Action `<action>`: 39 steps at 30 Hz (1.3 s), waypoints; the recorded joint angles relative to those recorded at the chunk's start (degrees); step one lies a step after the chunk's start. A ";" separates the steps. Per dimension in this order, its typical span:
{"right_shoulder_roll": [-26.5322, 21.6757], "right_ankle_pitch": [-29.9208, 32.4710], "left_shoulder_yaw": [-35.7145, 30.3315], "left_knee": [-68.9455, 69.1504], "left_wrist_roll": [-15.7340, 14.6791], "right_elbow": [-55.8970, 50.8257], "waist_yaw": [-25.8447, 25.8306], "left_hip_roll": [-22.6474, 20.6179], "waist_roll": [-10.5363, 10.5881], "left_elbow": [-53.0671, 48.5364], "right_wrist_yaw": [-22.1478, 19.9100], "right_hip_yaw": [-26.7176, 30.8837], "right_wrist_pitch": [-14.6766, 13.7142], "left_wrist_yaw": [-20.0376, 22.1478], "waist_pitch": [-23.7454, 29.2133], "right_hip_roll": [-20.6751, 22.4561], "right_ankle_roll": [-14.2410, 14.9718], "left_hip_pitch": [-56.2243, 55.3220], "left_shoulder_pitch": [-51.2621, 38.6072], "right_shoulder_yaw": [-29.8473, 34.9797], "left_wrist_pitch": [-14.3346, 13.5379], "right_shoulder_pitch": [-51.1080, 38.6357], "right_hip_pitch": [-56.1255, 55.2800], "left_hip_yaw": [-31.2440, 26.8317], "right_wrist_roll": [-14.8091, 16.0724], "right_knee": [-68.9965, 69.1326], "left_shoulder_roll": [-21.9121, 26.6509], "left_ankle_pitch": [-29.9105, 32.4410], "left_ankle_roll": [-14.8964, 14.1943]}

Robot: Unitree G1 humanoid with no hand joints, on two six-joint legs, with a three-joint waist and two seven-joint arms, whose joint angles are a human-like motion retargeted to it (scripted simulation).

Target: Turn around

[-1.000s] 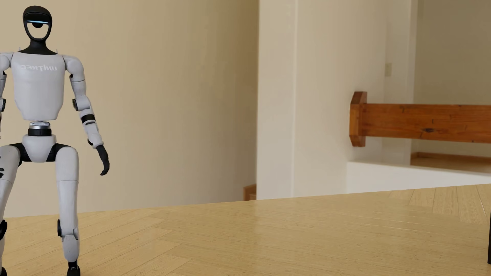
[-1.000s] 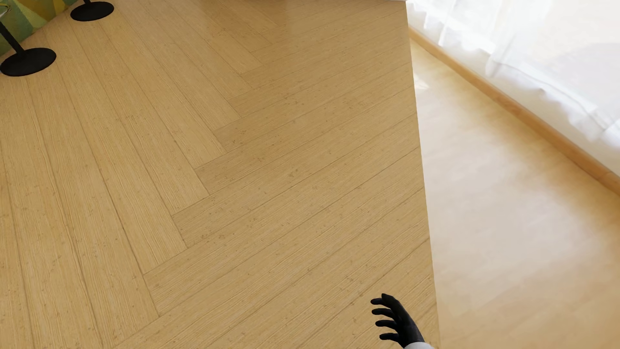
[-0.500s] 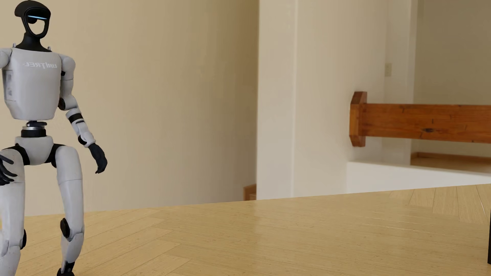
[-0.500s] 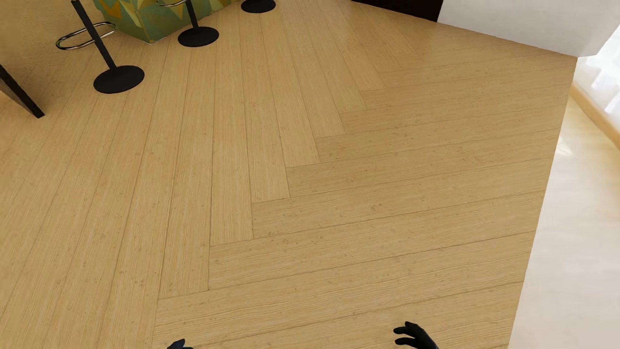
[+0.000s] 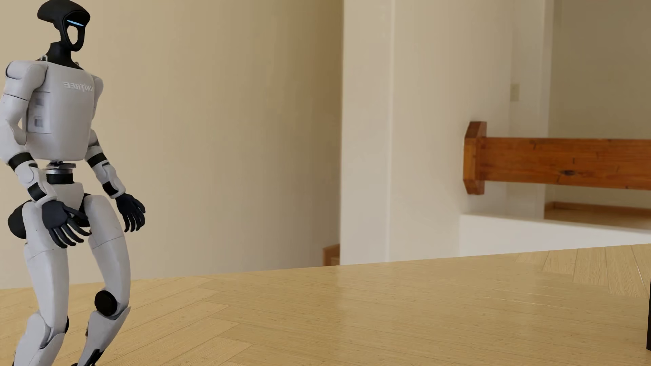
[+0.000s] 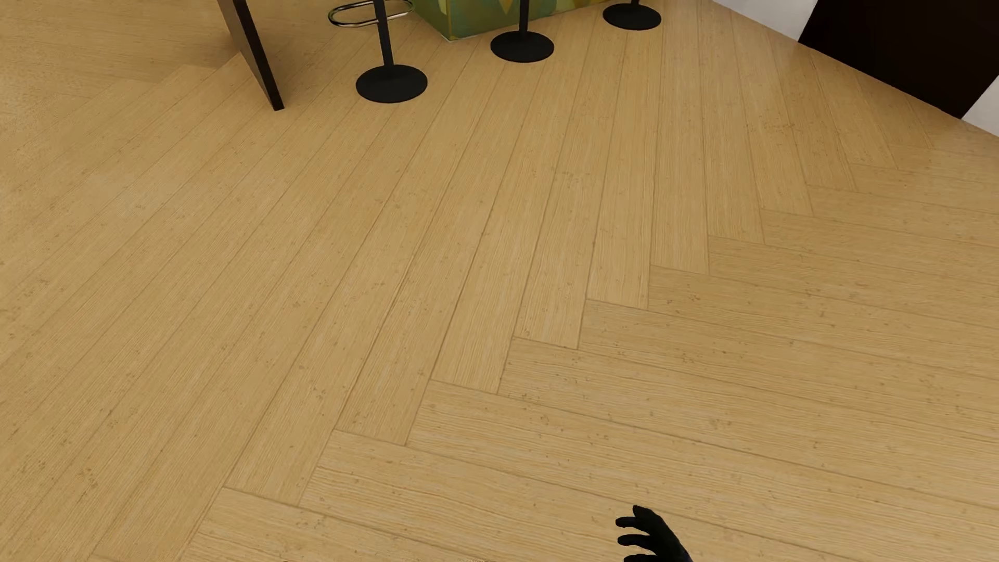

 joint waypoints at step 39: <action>-0.82 8.59 0.83 9.15 -0.03 -1.56 -7.39 -0.27 -2.86 -4.62 0.42 6.30 -1.00 -0.07 1.41 3.48 -2.44 -2.17 -1.50 -2.90 0.50 0.17 -7.36 0.89 1.17 -0.77 0.72 3.51 -0.32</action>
